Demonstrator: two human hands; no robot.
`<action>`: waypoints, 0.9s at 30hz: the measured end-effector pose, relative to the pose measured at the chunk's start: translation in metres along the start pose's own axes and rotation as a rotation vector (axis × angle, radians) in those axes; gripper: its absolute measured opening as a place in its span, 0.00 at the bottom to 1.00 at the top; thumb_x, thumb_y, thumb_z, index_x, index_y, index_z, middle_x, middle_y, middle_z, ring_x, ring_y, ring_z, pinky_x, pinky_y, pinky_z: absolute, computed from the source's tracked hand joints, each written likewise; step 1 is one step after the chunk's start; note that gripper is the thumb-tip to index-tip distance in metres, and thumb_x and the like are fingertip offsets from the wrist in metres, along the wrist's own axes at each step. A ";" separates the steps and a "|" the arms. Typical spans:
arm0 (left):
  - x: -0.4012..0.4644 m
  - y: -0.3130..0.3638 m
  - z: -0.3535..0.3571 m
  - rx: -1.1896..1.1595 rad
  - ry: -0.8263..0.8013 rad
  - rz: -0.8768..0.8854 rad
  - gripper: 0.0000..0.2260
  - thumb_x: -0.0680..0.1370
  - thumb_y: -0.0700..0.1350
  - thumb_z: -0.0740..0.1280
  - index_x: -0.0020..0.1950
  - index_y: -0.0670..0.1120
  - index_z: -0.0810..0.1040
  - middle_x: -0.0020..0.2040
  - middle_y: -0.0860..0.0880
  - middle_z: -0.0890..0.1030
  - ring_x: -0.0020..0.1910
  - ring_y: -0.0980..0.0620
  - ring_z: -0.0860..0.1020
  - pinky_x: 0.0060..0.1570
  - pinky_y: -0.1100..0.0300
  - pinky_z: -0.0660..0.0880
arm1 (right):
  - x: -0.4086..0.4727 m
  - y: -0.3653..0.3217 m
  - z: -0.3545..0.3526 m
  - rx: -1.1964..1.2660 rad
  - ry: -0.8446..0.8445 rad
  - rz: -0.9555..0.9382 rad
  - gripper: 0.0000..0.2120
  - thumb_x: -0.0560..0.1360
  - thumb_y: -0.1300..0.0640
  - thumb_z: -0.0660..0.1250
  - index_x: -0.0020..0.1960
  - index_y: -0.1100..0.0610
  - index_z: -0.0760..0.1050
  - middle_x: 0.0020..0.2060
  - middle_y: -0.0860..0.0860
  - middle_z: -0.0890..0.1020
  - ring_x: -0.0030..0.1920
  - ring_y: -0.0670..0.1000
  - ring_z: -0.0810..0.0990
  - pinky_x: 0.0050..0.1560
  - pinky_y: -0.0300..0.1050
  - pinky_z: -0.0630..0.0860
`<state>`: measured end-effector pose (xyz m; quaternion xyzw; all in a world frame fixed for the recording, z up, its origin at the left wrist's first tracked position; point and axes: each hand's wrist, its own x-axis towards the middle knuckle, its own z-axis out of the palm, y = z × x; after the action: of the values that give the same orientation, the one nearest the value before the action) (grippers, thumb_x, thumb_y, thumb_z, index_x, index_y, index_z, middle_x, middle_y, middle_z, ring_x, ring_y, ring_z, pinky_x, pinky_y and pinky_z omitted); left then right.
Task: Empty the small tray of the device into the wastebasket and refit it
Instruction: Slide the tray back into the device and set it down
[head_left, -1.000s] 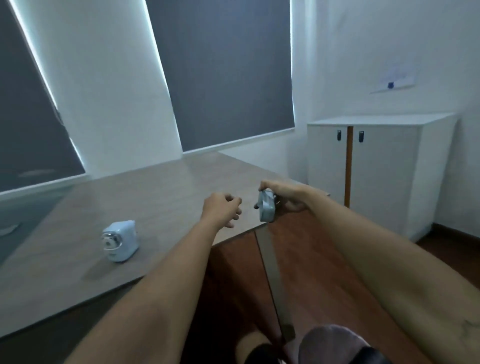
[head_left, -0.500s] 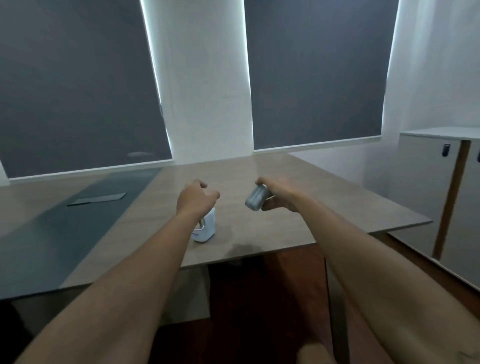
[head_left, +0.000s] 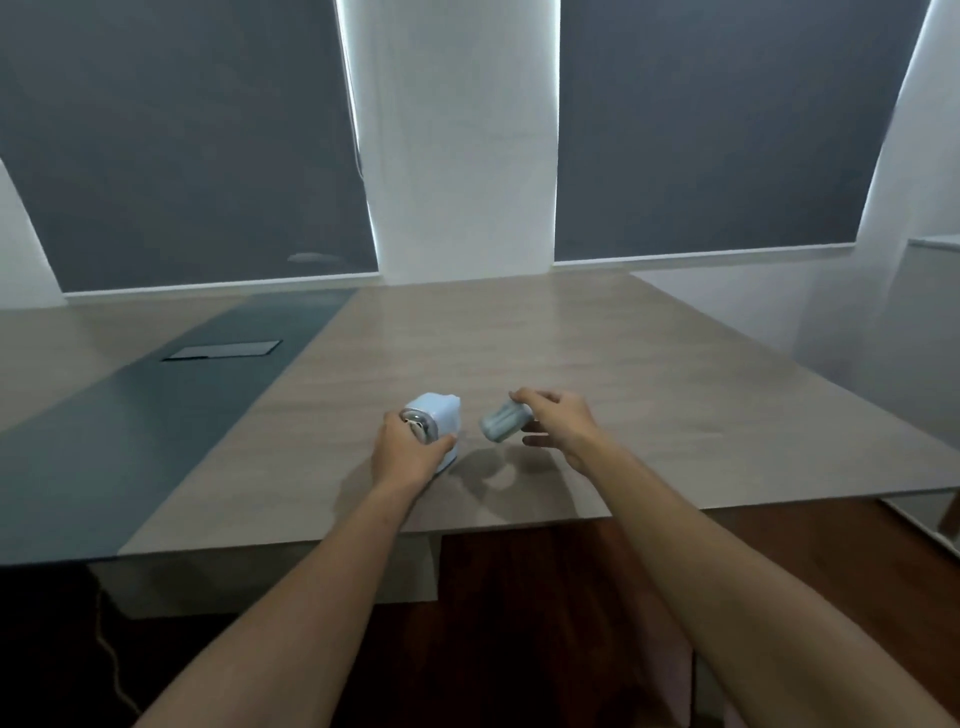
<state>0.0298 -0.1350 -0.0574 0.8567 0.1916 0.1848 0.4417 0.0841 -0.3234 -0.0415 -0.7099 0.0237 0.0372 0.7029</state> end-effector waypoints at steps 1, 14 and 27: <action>0.002 0.002 0.001 -0.037 0.015 -0.019 0.30 0.68 0.51 0.77 0.63 0.39 0.69 0.61 0.40 0.79 0.59 0.39 0.78 0.54 0.53 0.72 | 0.002 0.000 0.002 0.027 -0.004 0.012 0.18 0.71 0.52 0.74 0.56 0.60 0.78 0.46 0.55 0.82 0.43 0.54 0.83 0.45 0.50 0.84; 0.027 -0.003 -0.006 -0.576 -0.084 -0.246 0.26 0.64 0.61 0.72 0.52 0.42 0.79 0.51 0.42 0.84 0.47 0.43 0.82 0.52 0.45 0.79 | 0.015 0.002 0.030 0.242 -0.147 0.119 0.18 0.76 0.53 0.69 0.60 0.63 0.73 0.50 0.61 0.78 0.39 0.57 0.80 0.42 0.50 0.81; 0.011 0.021 -0.011 -0.729 -0.184 -0.214 0.22 0.74 0.49 0.71 0.62 0.36 0.76 0.56 0.37 0.82 0.41 0.44 0.80 0.31 0.53 0.81 | -0.005 0.007 0.053 0.208 -0.231 0.053 0.22 0.76 0.44 0.68 0.56 0.63 0.78 0.53 0.60 0.84 0.48 0.58 0.85 0.50 0.53 0.83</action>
<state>0.0374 -0.1339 -0.0323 0.6317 0.1613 0.1159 0.7493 0.0771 -0.2706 -0.0484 -0.6234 -0.0347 0.1344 0.7695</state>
